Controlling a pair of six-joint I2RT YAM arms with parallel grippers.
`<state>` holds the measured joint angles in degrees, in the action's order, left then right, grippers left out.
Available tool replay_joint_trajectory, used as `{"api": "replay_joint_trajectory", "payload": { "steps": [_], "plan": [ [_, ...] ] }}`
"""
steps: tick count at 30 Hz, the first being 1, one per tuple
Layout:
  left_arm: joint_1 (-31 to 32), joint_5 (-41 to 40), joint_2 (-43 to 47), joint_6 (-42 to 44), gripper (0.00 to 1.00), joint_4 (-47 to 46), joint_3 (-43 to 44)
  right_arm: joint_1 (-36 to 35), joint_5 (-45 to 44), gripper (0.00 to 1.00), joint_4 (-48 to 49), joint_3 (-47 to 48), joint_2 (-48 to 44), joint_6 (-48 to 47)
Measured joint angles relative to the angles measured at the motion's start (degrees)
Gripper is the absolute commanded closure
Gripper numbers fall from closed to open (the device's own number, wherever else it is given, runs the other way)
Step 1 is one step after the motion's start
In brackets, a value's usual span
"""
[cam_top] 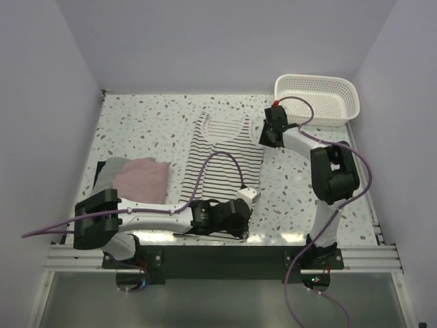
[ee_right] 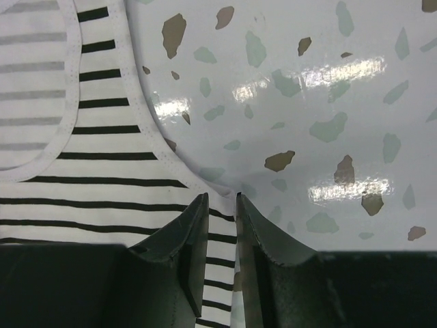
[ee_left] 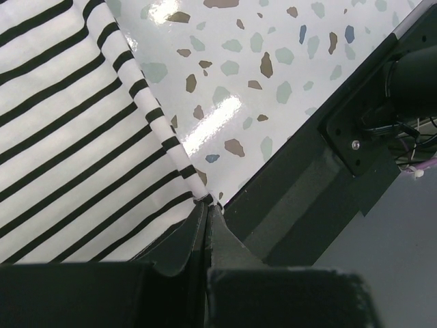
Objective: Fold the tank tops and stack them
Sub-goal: Fold the tank top
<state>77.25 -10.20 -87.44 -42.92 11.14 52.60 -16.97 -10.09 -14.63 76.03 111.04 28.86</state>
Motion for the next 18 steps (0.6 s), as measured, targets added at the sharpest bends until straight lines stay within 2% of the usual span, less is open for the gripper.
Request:
{"api": "replay_joint_trajectory", "payload": {
  "steps": [14,17,18],
  "plan": [
    [0.0,0.72,-0.87,-0.04,1.0,-0.37,0.0,0.0,2.16,0.74,3.3,-3.37,1.18,-0.44],
    [0.0,0.81,-0.87,-0.04,1.0,-0.37,0.0,0.0,2.14,0.81,4.0,-3.34,2.05,-0.46],
    [0.0,0.81,-0.87,-0.04,1.0,-0.37,0.0,0.0,2.12,0.9,4.04,-3.34,2.12,-0.48]
  ]
}}
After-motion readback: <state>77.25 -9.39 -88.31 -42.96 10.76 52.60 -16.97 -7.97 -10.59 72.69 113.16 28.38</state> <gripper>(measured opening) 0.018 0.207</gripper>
